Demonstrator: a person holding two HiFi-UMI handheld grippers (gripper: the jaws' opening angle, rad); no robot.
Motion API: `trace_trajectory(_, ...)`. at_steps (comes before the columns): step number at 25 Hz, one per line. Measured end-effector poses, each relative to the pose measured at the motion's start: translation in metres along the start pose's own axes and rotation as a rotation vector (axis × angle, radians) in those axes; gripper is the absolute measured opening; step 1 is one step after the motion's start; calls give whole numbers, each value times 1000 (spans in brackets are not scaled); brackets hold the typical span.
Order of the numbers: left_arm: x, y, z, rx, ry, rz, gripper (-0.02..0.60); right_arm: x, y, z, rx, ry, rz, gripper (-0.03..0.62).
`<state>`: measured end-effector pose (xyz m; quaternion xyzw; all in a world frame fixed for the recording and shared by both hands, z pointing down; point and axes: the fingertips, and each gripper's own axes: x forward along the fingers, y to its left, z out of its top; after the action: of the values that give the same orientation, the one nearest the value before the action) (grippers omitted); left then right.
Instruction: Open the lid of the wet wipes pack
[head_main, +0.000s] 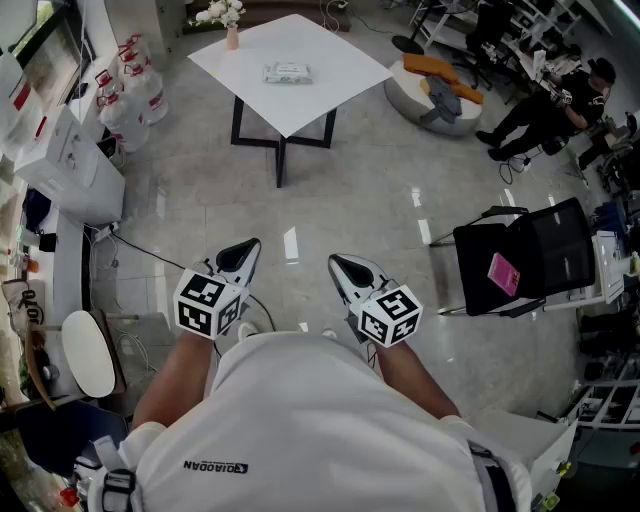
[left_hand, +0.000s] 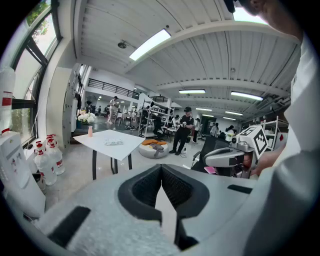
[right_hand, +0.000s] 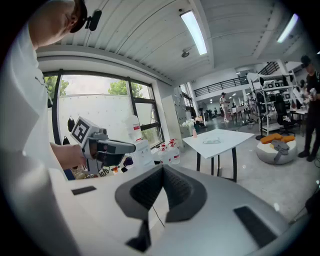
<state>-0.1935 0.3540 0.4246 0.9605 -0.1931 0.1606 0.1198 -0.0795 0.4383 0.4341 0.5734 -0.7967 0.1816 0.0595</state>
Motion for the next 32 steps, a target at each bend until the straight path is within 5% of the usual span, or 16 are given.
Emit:
trace_trajectory(14,-15,38,4,4,11,-38,9,44,28,10,16,16,1,6)
trace_trajectory(24,-49,79,-29,-39,59,-61,8,81,69,-4,13,49,-21,6)
trace_trajectory(32,-33,82,-28,-54,73,-97,8,86,51,-2,65,56,-70,6)
